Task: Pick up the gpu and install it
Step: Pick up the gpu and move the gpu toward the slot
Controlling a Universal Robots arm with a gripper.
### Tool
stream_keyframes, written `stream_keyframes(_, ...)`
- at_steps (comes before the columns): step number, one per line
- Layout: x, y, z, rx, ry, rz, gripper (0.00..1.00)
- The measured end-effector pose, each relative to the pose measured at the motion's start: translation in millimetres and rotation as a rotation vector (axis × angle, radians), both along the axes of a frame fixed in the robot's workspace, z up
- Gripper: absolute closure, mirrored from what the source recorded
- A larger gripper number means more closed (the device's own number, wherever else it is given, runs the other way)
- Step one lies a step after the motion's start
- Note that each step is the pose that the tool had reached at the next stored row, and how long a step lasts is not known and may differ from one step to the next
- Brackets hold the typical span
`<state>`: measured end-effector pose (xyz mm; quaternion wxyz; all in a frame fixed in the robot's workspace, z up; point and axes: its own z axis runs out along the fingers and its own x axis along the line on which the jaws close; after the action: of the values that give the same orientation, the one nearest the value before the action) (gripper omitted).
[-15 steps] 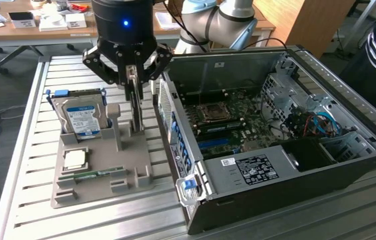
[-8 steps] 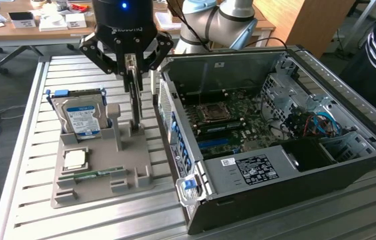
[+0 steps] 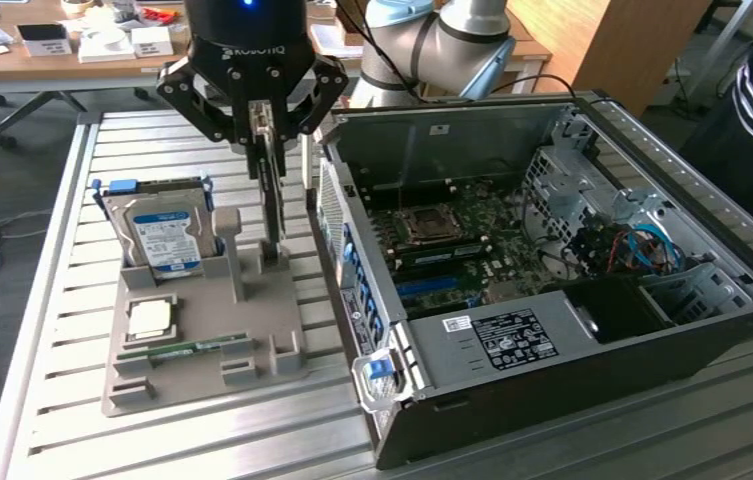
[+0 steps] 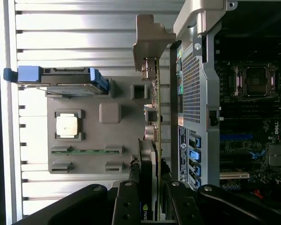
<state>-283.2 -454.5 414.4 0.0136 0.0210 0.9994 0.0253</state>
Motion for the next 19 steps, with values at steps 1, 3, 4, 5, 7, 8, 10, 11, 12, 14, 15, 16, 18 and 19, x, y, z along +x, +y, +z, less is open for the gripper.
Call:
stream_keyframes(1, 0.0, 0.0, 0.0, 0.0, 0.0001, 0.0, 0.73)
stream_keyframes(3, 0.0, 0.0, 0.1, -0.0001, 0.0001, 0.0, 0.73)
stream_keyframes(4, 0.4, 0.0, 0.1, -0.0001, 0.0002, 0.0, 0.73)
stream_keyframes(5, 1.0, 0.0, 0.2, -0.0002, 0.0002, 0.0, 0.73)
stream_keyframes(7, 2.5, 0.0, 0.1, 0.0, 0.0001, 0.0, 0.73)
stream_keyframes(8, 3.4, 0.0, 0.1, -0.0001, 0.0001, 0.0, 0.73)
stream_keyframes(10, 5.3, 0.0, 0.0, 0.0, 0.0001, 0.0, 0.73)
stream_keyframes(11, 6.3, 0.0, 0.0, 0.0, 0.0001, 0.0, 0.73)
stream_keyframes(12, 7.5, 0.0, 0.1, -0.0001, 0.0001, 0.0, 0.73)
stream_keyframes(14, 9.9, 0.0, 0.1, -0.0001, 0.0001, 0.0, 0.73)
stream_keyframes(15, 11.2, 0.0, 0.0, -0.0001, 0.0001, 0.0, 0.73)
stream_keyframes(16, 12.4, 0.0, 0.1, 0.0, 0.0001, 0.0, 0.73)
stream_keyframes(18, 15.0, 0.0, 0.0, 0.0, 0.0, 0.0, 0.73)
stream_keyframes(19, 16.2, 0.0, 0.0, 0.0, 0.0001, 0.0, 0.73)
